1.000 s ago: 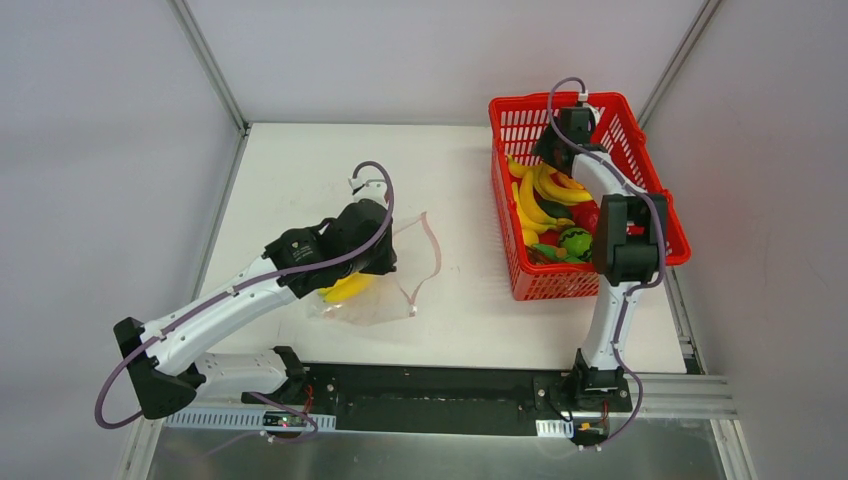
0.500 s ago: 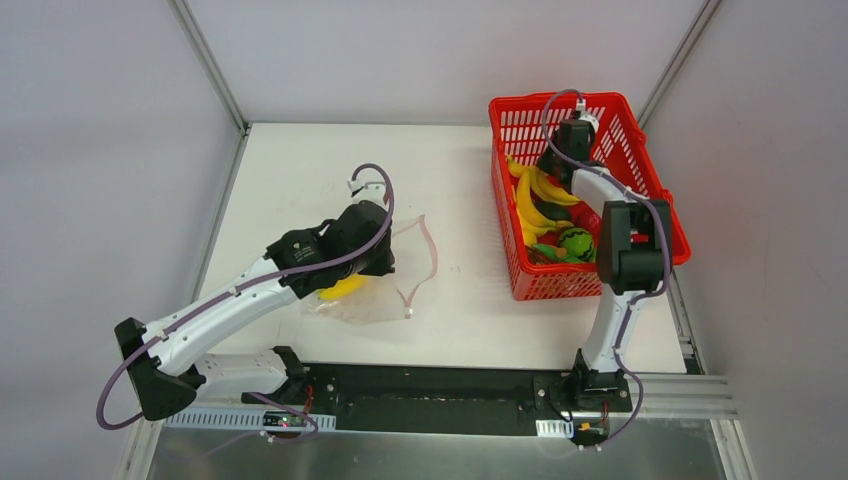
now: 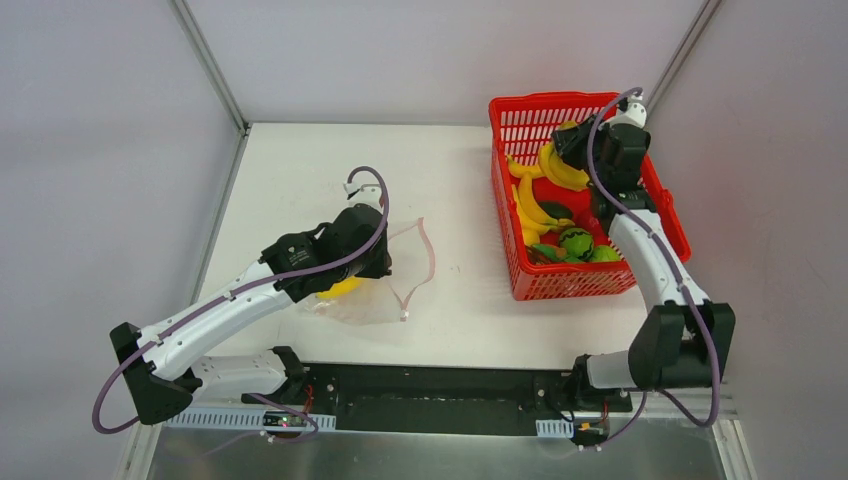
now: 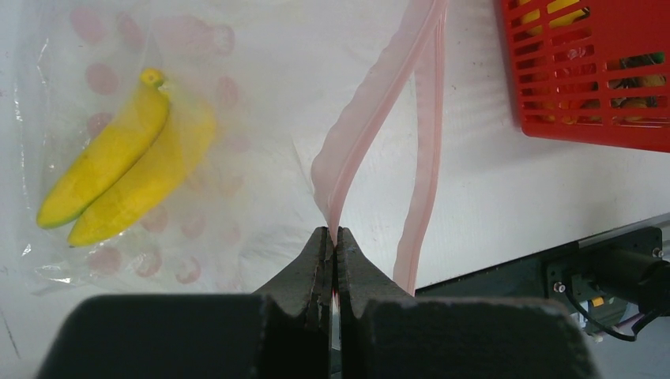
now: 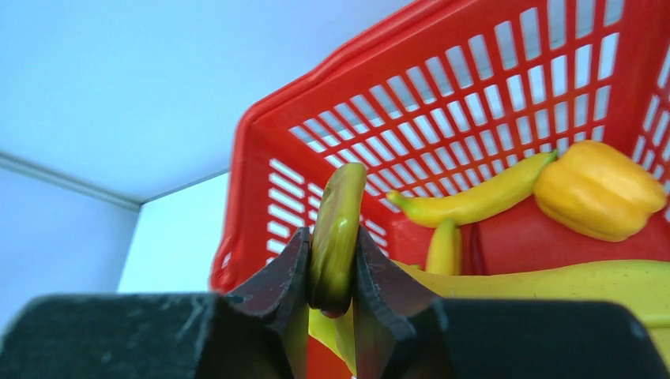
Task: Place the food in the zip-top bag and seal the zipper
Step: Pick up the fake fruit from the bin, then place the fake fruit in the zipper food storage bag.
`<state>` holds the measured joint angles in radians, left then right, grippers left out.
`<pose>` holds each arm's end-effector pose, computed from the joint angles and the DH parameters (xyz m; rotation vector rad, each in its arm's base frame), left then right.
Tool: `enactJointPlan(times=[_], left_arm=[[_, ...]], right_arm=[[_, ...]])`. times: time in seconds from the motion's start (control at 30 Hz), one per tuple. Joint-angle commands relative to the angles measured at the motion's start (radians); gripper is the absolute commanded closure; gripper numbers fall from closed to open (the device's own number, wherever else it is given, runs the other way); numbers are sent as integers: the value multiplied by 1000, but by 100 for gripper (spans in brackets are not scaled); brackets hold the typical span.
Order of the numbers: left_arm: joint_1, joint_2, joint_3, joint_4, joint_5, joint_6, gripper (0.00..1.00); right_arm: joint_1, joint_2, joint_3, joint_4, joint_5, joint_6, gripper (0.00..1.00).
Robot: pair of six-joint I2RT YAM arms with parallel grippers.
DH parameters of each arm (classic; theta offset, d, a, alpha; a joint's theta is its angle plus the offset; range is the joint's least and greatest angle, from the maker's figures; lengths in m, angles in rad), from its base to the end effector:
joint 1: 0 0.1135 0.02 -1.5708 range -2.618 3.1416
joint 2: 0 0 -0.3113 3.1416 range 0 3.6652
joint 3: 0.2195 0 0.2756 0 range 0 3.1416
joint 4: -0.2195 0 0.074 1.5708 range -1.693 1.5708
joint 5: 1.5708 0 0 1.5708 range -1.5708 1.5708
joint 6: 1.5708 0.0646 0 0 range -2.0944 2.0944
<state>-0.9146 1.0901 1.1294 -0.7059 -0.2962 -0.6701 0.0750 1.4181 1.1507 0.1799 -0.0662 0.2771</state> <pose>0.1670 -0.1859 0.3761 0.1127 2.2560 -0.5430 0.3845 0.0332 0.3959 0.1179 1.6639 0.3219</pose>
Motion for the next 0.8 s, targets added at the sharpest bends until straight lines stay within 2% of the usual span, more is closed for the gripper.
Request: enactJointPlan(times=[0.0, 0.13, 0.47, 0.77], left_arm=[[9, -22, -12, 18, 7, -25, 100], [9, -26, -16, 21, 16, -33, 100], [9, -23, -20, 48, 60, -46, 100], [10, -16, -20, 79, 109, -49, 100]], right_arm=[[-15, -114, -54, 49, -170, 72, 97], [-15, -201, -107, 52, -298, 125, 100], [10, -367, -198, 252, -659, 344, 100], [122, -476, -282, 391, -789, 400, 100]])
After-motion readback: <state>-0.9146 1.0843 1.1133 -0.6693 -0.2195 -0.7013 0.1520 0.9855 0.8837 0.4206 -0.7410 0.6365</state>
